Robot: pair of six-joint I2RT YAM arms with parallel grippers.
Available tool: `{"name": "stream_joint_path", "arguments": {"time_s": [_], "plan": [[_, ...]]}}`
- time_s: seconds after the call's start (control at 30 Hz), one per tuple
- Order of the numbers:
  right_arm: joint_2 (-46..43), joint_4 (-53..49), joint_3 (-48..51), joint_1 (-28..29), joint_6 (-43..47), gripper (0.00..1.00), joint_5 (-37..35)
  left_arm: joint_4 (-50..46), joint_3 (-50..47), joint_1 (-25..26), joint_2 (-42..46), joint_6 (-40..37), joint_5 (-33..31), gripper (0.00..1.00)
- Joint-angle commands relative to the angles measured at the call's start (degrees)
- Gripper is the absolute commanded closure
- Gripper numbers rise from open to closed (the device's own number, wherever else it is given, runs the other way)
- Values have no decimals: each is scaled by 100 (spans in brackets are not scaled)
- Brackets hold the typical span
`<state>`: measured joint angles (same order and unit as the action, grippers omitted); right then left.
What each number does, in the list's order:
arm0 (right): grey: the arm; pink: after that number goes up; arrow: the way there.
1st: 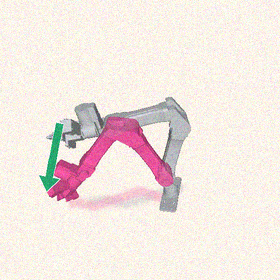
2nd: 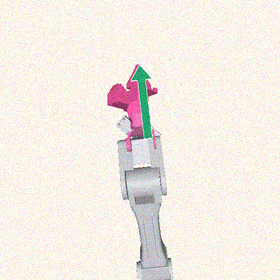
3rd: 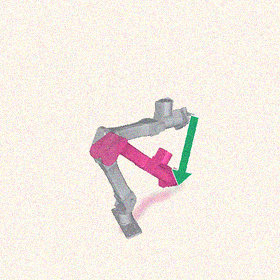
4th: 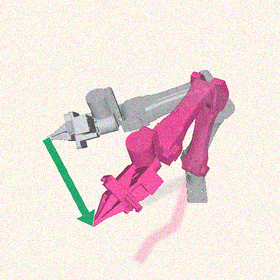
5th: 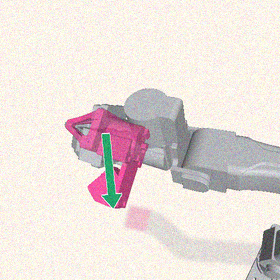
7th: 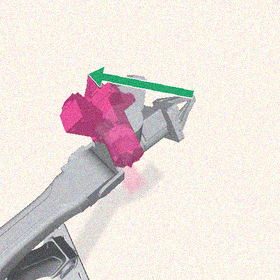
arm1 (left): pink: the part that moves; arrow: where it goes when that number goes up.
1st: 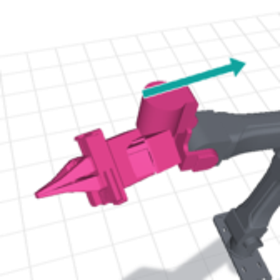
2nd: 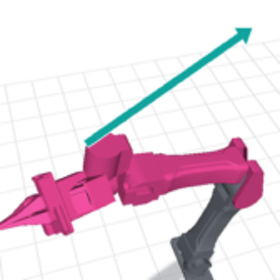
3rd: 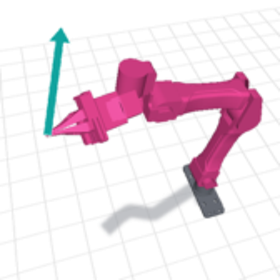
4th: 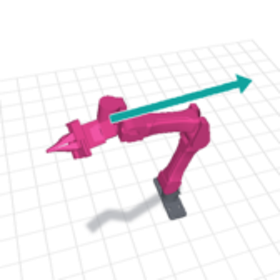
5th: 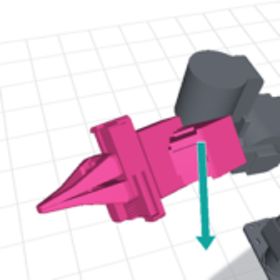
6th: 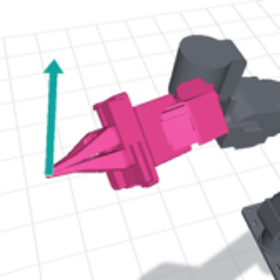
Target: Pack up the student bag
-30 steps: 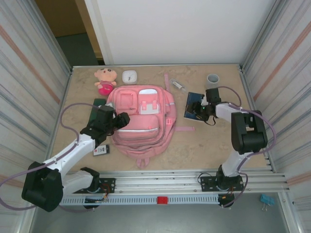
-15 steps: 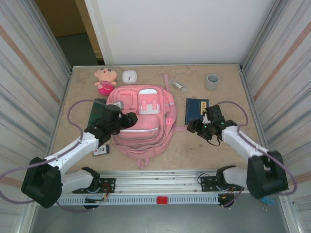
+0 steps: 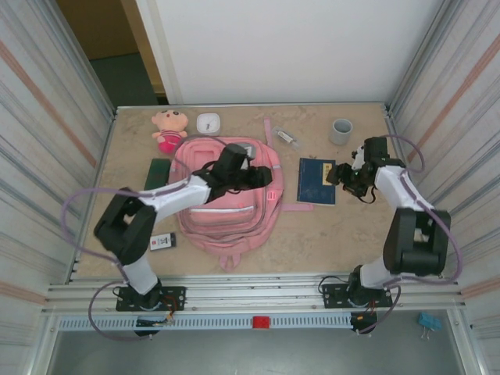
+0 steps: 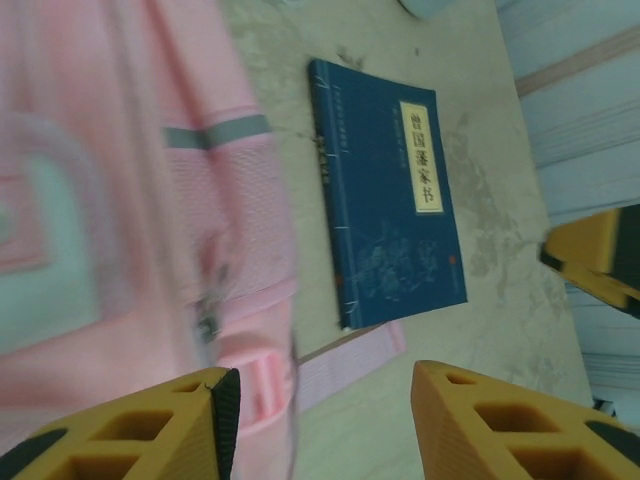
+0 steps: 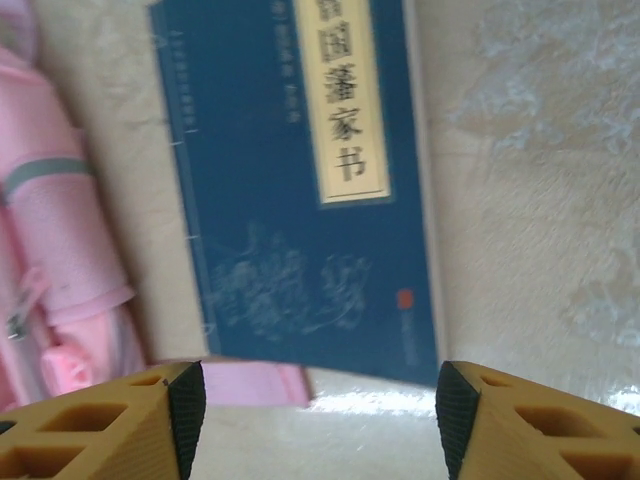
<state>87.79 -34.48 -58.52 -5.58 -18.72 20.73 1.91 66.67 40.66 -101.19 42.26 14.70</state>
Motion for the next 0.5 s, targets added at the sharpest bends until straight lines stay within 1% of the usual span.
{"name": "stream_joint_path", "arguments": {"time_s": [0.0,0.17,0.33,0.4,0.47], "plan": [[568,45,-279,-172,404,39,172,-134,813,165,-679,47,393,51],[1402,178,-531,-190,432,43,468,-413,1779,310,-1672,80,466,52],[1788,170,-582,-173,514,47,441,-837,2539,432,-2438,-20,350,52],[1882,137,-594,-172,536,50,353,-968,2776,492,-2645,-55,269,52],[1964,46,-606,-172,544,57,192,-1122,2990,545,-2847,-89,197,52]]}}
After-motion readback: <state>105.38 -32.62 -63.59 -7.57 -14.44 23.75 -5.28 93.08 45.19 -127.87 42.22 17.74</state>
